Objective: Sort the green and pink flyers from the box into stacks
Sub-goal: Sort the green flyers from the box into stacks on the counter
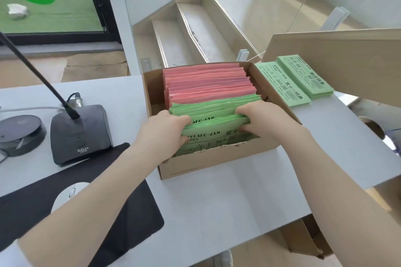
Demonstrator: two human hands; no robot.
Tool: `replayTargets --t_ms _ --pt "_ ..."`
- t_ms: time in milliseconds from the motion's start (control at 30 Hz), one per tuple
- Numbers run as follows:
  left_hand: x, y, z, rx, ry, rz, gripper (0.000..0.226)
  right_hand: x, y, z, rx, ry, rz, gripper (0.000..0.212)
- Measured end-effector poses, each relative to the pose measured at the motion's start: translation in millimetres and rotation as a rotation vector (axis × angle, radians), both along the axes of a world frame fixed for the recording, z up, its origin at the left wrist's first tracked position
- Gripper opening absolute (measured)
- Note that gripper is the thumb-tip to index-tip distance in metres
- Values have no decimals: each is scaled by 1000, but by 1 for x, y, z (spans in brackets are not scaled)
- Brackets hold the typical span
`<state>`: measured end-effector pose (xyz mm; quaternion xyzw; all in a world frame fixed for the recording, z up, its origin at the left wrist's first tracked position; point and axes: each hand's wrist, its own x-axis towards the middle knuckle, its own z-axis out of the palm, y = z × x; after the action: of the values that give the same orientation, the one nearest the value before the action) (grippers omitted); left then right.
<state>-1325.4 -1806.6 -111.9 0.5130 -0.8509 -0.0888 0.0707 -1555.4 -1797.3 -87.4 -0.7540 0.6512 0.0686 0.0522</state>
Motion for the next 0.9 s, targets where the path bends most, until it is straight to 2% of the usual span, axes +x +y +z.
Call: replayTargets --t_ms 100,167,233,367,433,500,567,667,733,833,900 --pt "3 4 3 -6 158 37 37 -7 4 -5 -157 -49 -10 24" --pt "6 10 14 -76 386 31 34 -13 10 2 -309 -169 -4 32" --pt "3 20 25 -147 588 53 29 -18 16 13 -475 -272 27 30" --pt "-15 61 42 7 1073 107 22 -24 37 39 -685 -482 91 27" --pt "-26 84 47 -19 1198 88 21 -30 56 49 -734 -526 117 26" --pt "-35 105 50 -73 1238 78 23 -41 76 57 -766 -550 158 26" --pt "-43 124 48 -110 1265 77 24 -53 96 64 -738 -606 187 24" --pt "-54 152 29 -22 1317 100 27 -71 122 59 -575 -628 201 23" --pt "-59 170 7 56 1274 148 33 -78 133 41 -411 -613 162 22" --pt "-63 188 -29 173 1200 273 31 -78 145 0 -176 -534 86 26" --pt "-63 197 -44 228 1200 371 28 -76 151 -21 -110 -537 53 28"
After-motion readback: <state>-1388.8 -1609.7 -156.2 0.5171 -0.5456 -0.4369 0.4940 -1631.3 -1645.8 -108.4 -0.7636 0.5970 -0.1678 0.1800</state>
